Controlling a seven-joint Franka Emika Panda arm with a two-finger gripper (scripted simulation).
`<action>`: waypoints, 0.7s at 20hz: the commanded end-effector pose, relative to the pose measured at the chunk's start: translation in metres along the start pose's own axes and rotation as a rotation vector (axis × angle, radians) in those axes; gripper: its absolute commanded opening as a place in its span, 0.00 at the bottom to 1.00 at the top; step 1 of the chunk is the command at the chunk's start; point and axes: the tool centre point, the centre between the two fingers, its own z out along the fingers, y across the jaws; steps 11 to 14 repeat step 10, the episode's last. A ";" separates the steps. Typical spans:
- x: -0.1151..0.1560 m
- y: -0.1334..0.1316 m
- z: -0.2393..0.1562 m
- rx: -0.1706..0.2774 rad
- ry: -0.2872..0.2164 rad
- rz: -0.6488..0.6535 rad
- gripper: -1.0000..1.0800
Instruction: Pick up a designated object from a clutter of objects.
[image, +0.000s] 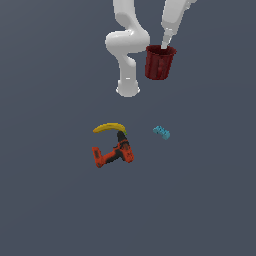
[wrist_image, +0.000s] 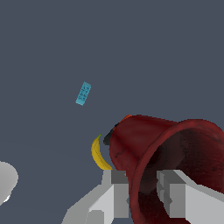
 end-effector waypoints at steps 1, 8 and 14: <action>0.001 -0.003 -0.013 -0.002 0.000 0.001 0.00; 0.003 -0.005 -0.029 -0.003 -0.001 0.003 0.00; 0.004 -0.005 -0.030 -0.003 -0.001 0.003 0.00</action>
